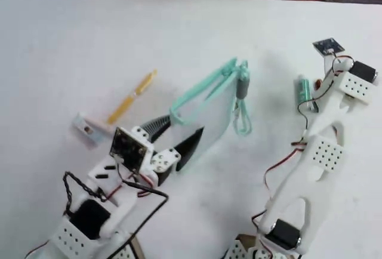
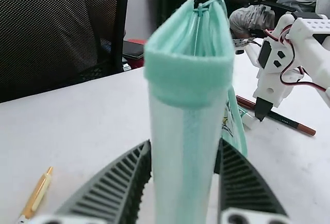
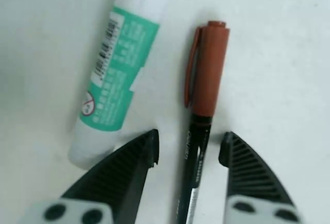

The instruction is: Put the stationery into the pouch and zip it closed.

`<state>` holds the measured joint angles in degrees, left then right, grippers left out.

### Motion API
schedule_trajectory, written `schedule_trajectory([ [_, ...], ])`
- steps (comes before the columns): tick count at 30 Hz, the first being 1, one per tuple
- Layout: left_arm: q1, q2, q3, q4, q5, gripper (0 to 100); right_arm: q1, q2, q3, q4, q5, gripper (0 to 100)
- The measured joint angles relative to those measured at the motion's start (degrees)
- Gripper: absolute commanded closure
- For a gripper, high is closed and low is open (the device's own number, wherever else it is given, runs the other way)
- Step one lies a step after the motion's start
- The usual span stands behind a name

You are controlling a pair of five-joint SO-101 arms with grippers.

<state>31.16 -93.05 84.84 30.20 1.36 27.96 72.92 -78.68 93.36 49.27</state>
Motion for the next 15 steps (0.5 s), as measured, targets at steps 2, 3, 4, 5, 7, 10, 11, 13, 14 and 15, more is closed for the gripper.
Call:
schedule_trajectory([
  [2,0.0,0.0,0.0,0.0,0.0,80,-0.09,0.18,0.0,-0.7,0.0,80.1],
  [3,0.0,0.0,0.0,0.0,0.0,80,-0.18,0.18,0.0,-0.7,0.0,80.2],
  [4,0.0,0.0,0.0,0.0,0.0,80,-0.18,0.18,0.0,-0.79,0.0,80.8],
  [5,0.0,0.0,0.0,0.0,0.0,80,-0.26,0.18,0.0,-0.79,0.0,82.4],
  [7,0.0,0.0,0.0,0.0,0.0,80,-0.26,0.18,0.0,-0.79,0.0,87.2],
  [10,0.0,0.0,0.0,0.0,0.0,80,-0.26,0.18,0.0,-1.41,0.0,93.8],
  [11,0.0,0.0,0.0,0.0,0.0,80,-0.26,0.18,-0.09,-1.85,-0.09,95.0],
  [13,0.0,0.0,0.0,0.09,0.0,80,-0.18,0.18,-0.09,-2.64,-0.09,97.0],
  [14,0.0,0.0,0.0,0.09,0.0,80,-0.18,0.18,-0.09,-2.81,-0.09,97.9],
  [15,0.0,0.0,0.0,0.09,0.0,80,-0.18,0.18,-0.09,-2.9,-0.09,98.1],
])
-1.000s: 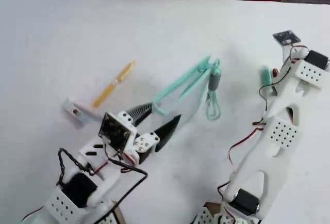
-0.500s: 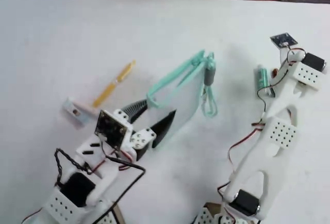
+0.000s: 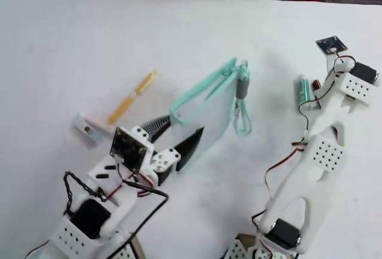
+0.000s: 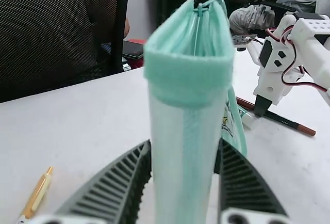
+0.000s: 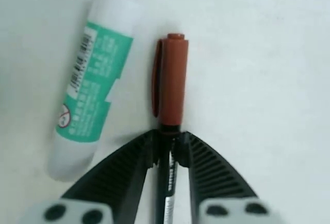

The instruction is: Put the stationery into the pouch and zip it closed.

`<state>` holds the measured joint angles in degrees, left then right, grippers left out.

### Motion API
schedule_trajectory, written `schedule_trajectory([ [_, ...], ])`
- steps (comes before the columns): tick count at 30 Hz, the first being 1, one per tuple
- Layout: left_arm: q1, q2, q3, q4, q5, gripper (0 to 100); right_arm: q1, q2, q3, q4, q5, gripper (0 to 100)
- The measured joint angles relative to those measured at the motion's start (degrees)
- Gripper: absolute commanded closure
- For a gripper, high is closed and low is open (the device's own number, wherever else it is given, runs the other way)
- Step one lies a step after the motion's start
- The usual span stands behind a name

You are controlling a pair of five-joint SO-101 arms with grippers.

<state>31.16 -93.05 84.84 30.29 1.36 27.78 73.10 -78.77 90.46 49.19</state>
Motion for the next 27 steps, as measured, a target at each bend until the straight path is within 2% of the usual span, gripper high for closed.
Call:
schedule_trajectory([
  [6,0.0,0.0,0.0,0.0,0.0,80,0.26,0.26,-2.2,0.62,0.0,98.1],
  [11,0.0,0.0,0.0,0.0,0.0,80,1.76,-0.62,-11.52,7.12,-0.44,98.1],
  [16,0.0,0.0,0.0,0.0,0.0,80,3.78,-8.44,-13.27,8.09,-8.53,98.1],
  [21,0.0,0.0,0.0,0.0,0.0,80,5.36,-19.16,-8.88,8.18,-17.49,98.1],
  [27,0.0,0.0,0.0,0.0,0.0,80,5.36,-34.99,8.53,8.26,-18.73,98.1],
])
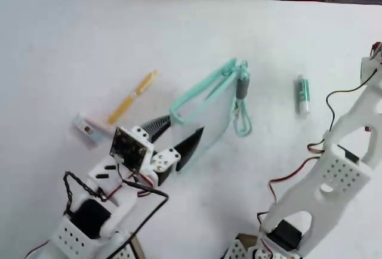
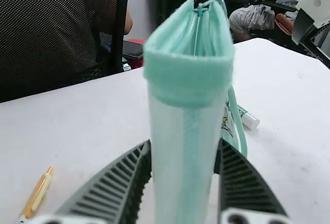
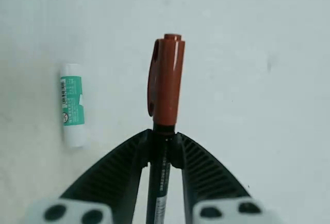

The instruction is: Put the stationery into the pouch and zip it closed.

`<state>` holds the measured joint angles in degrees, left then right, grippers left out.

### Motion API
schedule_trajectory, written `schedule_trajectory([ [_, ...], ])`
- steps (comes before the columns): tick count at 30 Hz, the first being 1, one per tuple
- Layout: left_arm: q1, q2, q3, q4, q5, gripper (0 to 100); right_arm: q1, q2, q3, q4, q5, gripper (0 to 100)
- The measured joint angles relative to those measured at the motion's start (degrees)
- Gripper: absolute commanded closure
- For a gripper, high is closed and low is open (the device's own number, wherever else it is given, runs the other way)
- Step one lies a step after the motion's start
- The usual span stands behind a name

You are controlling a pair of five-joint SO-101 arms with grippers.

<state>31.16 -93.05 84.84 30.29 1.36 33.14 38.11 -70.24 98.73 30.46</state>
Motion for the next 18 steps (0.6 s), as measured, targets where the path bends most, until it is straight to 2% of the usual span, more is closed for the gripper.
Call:
schedule_trajectory([
  [5,0.0,0.0,0.0,0.0,0.0,80,-3.43,-17.23,19.25,0.0,0.09,98.1],
  [11,0.0,0.0,0.0,0.0,0.0,79,-13.01,-38.07,37.54,-0.62,-0.35,98.1],
  [15,0.0,0.0,0.0,0.0,0.0,79,-19.43,-51.6,42.9,-5.1,-5.1,98.1],
  [18,0.0,0.0,0.0,0.0,0.0,79,-27.34,-61.89,42.9,-10.29,-10.55,98.1],
])
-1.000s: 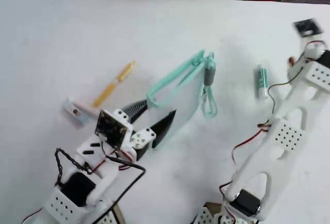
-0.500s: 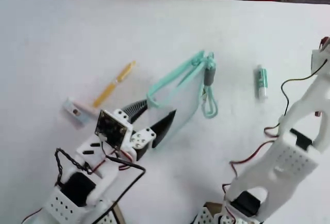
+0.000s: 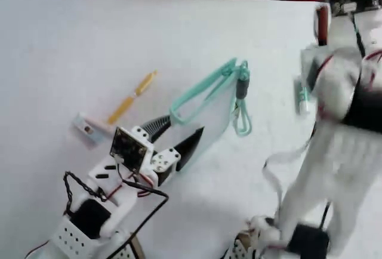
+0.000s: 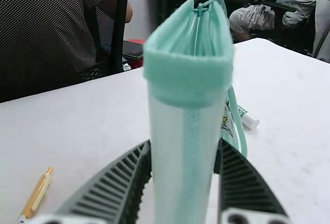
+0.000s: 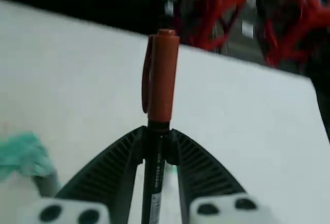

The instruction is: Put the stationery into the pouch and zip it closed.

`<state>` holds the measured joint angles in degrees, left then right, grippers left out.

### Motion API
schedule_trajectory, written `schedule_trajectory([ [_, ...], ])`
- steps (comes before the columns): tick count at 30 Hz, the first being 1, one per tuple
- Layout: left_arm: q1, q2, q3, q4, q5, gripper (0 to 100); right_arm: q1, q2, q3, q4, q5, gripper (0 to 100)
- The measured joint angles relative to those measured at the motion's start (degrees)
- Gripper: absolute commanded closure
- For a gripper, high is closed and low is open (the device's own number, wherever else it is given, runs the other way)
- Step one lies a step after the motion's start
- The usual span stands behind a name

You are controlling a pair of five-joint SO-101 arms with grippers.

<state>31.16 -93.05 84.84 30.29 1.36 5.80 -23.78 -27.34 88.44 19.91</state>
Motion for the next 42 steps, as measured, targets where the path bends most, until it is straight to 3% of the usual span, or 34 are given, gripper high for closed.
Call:
schedule_trajectory([
  [8,0.0,0.0,0.0,0.0,0.0,80,-32.97,-18.2,3.08,-14.42,-3.96,98.1],
  [12,0.53,0.0,0.0,0.0,0.0,80,-42.55,-18.29,10.11,-19.16,-7.3,98.1],
  [17,0.53,0.0,0.0,0.0,0.0,79,-41.85,-20.92,22.07,-24.97,-13.8,98.1],
  [28,0.97,0.0,0.0,0.0,0.0,79,-38.15,-35.52,50.11,-39.65,-14.51,98.1],
  [42,0.88,0.0,0.0,0.0,0.0,80,-38.24,-34.2,54.77,-49.14,-14.51,98.1],
])
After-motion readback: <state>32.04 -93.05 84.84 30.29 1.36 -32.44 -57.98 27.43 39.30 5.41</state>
